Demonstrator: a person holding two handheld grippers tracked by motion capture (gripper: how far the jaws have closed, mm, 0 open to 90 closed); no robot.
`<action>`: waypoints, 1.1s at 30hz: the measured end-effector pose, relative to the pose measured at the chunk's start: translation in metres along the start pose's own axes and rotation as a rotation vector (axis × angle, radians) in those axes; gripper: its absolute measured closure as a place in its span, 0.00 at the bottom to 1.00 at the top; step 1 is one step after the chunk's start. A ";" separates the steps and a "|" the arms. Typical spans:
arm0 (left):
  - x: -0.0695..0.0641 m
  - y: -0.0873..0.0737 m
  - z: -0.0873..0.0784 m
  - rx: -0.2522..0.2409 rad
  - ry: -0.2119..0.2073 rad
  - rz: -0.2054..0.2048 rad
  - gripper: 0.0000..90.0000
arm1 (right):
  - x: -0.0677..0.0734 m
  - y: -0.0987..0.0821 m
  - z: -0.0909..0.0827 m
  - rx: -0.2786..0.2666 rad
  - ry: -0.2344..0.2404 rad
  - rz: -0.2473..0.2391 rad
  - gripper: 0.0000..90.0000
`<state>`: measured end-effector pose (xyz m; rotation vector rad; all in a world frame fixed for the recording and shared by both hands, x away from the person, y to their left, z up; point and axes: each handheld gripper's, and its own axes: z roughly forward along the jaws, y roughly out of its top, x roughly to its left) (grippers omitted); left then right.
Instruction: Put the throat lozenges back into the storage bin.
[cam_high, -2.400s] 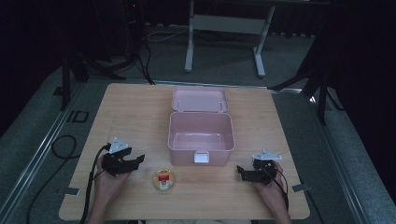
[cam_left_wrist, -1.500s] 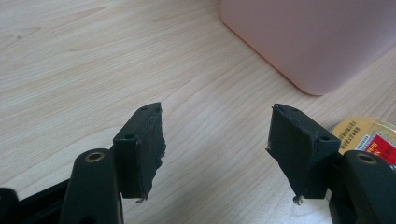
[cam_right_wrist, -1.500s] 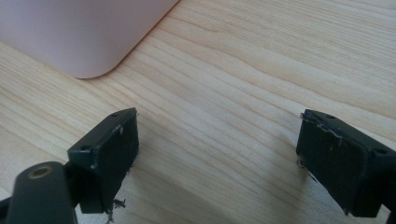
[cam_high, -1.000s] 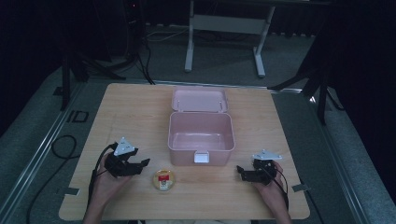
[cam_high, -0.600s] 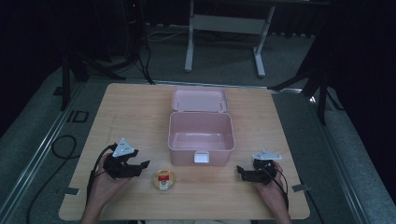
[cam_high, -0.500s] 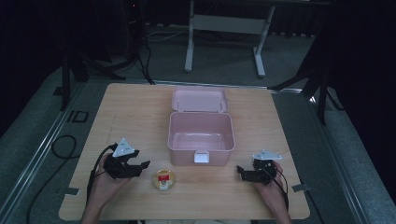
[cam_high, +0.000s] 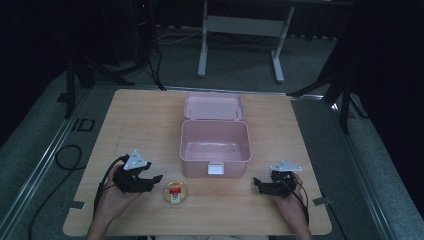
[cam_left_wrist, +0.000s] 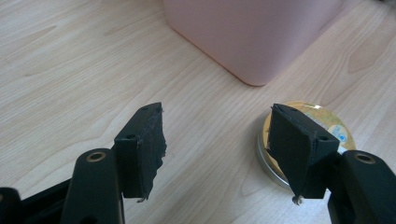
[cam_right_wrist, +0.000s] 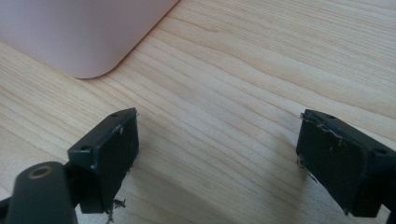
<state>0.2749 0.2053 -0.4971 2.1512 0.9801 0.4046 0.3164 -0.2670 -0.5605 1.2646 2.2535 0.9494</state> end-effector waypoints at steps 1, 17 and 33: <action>-0.001 0.000 0.000 0.006 -0.001 0.008 0.41 | 0.000 0.000 0.000 0.000 0.000 0.001 0.14; -0.009 0.009 0.004 0.038 -0.015 0.065 0.42 | 0.000 0.000 0.000 0.000 0.000 0.001 0.14; -0.018 0.014 0.009 0.060 -0.048 0.106 0.40 | 0.000 0.000 0.000 0.000 0.000 0.000 0.14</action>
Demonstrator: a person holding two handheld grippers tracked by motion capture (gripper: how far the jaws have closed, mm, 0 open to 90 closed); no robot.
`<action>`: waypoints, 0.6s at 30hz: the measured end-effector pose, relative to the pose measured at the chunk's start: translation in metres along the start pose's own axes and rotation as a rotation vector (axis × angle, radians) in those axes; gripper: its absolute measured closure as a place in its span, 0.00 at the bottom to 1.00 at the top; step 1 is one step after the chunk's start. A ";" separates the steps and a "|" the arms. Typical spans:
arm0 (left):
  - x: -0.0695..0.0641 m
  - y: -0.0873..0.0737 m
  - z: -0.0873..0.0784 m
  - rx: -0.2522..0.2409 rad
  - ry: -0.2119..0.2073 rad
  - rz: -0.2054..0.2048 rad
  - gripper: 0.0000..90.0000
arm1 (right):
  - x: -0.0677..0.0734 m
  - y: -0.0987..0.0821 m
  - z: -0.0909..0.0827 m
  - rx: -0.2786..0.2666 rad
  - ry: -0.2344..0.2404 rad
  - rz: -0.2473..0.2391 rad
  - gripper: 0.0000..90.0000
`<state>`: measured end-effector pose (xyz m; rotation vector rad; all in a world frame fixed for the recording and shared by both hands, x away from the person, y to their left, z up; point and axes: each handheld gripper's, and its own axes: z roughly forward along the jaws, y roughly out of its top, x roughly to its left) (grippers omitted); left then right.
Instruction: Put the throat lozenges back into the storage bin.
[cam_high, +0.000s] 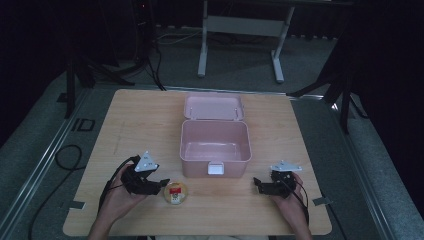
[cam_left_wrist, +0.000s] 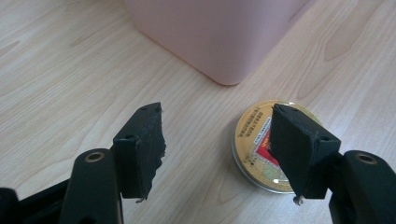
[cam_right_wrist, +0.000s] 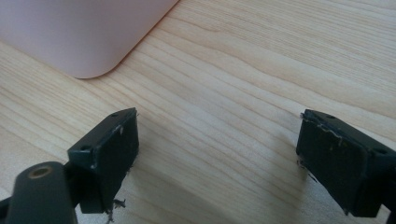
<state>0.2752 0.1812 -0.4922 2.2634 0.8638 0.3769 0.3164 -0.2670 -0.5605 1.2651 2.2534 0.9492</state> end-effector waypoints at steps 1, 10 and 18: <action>-0.001 0.000 0.000 0.005 -0.002 0.005 0.39 | 0.000 0.000 0.000 0.000 0.000 0.000 0.14; -0.005 0.005 0.005 0.019 -0.022 0.033 0.37 | 0.000 0.000 0.000 0.000 0.000 0.000 0.14; -0.008 0.006 0.011 0.039 -0.051 0.047 0.35 | 0.000 0.000 0.000 0.000 0.000 0.000 0.14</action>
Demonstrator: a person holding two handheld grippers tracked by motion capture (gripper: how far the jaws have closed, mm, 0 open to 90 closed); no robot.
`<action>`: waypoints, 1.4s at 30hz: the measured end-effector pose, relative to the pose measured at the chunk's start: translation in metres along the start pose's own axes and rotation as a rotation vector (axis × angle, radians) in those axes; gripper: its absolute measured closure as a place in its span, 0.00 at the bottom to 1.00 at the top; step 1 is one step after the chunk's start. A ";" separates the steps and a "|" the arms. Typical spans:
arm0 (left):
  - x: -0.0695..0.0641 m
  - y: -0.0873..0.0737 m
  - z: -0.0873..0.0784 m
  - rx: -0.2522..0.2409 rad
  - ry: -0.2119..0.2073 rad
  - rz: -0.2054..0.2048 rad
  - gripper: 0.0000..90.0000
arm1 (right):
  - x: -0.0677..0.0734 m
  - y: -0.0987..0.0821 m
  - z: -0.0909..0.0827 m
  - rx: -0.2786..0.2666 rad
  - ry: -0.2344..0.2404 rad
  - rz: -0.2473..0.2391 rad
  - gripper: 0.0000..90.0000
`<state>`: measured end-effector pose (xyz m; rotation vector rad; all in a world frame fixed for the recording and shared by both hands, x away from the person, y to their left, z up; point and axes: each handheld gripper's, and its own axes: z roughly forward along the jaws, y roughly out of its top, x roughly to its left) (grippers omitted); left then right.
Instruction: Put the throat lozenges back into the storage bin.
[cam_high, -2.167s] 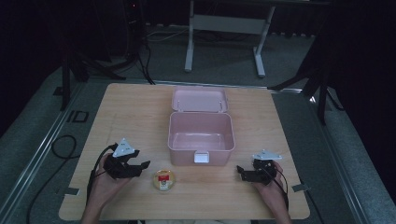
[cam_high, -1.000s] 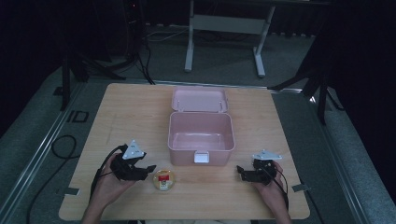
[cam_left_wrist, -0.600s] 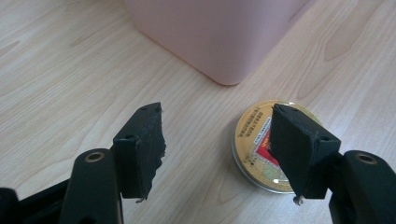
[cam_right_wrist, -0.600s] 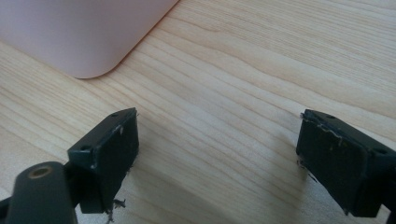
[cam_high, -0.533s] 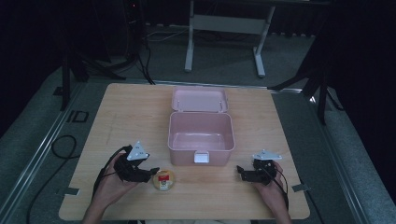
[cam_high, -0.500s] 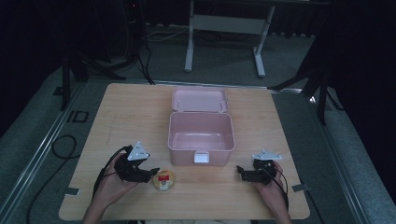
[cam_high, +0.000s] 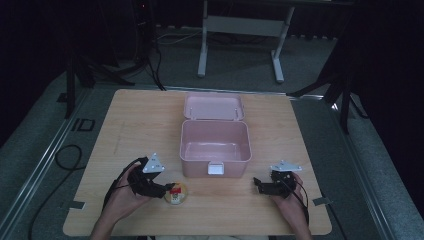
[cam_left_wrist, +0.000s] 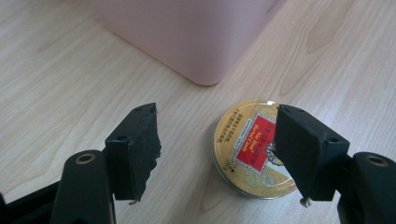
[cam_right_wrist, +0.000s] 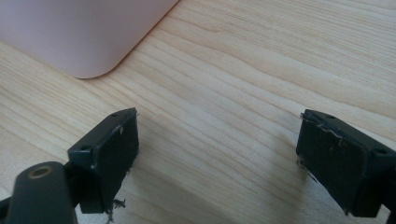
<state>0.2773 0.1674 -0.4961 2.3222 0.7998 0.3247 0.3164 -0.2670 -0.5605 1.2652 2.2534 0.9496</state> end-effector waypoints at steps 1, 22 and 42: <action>-0.001 0.000 0.002 0.007 -0.014 0.004 0.35 | 0.000 0.000 0.000 0.000 0.000 -0.001 0.14; -0.012 0.006 0.021 0.083 -0.106 0.067 0.25 | 0.000 0.000 0.000 0.000 0.000 0.000 0.14; -0.017 0.010 0.035 0.154 -0.136 0.112 0.21 | 0.000 0.000 0.000 0.000 0.000 0.000 0.14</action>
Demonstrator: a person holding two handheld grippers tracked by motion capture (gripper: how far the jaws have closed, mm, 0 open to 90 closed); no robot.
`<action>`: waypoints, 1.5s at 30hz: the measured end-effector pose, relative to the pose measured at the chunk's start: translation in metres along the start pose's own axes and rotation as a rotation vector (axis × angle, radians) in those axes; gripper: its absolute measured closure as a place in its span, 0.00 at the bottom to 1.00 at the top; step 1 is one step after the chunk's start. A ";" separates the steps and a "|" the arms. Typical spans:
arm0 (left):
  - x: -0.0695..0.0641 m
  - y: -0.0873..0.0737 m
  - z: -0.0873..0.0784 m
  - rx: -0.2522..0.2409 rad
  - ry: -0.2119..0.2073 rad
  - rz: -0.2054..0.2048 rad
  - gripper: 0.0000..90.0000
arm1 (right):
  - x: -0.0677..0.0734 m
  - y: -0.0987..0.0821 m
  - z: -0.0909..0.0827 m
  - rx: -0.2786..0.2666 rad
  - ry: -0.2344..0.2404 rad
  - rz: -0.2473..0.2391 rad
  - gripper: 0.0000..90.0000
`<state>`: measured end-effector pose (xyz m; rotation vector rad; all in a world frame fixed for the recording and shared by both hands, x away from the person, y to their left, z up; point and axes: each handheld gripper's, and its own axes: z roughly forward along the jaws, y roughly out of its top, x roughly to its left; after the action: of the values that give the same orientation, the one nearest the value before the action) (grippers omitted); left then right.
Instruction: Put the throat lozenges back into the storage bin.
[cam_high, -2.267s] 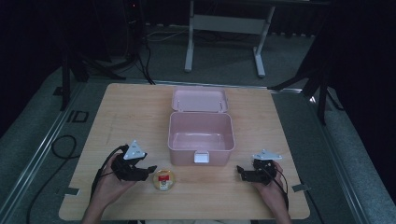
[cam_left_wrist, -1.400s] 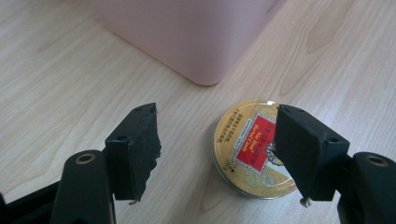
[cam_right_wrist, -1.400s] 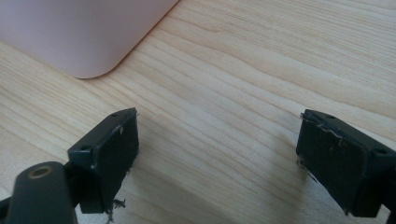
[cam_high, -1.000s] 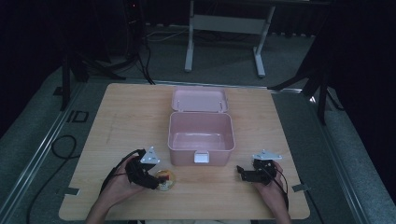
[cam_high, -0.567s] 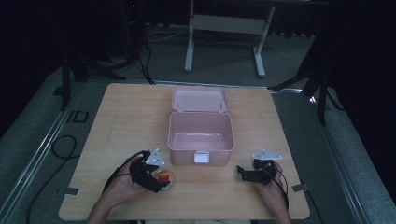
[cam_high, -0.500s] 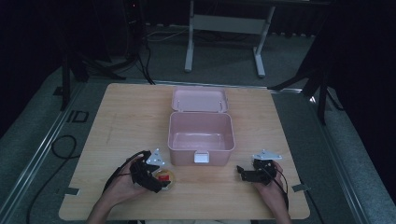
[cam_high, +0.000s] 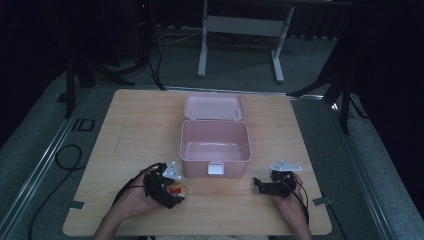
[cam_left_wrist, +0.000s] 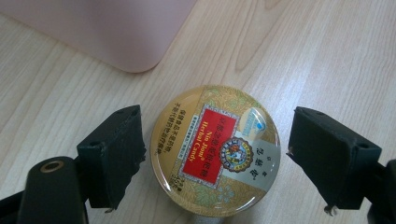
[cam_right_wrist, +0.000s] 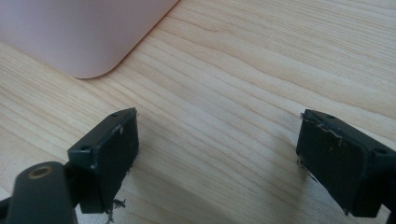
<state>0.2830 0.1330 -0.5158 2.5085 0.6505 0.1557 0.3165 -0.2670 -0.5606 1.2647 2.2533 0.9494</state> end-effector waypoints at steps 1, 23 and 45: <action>0.000 0.000 0.001 0.006 0.001 0.003 0.21 | 0.000 0.000 0.000 0.000 0.000 0.000 0.14; -0.001 0.009 0.011 0.129 -0.004 0.076 0.22 | 0.000 0.000 0.000 0.000 0.000 0.000 0.14; -0.014 0.013 0.016 0.228 -0.019 0.162 0.22 | 0.000 0.000 0.000 -0.001 0.000 0.002 0.14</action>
<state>0.2802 0.1094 -0.5222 2.7794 0.4797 0.1226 0.3165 -0.2669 -0.5606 1.2664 2.2519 0.9509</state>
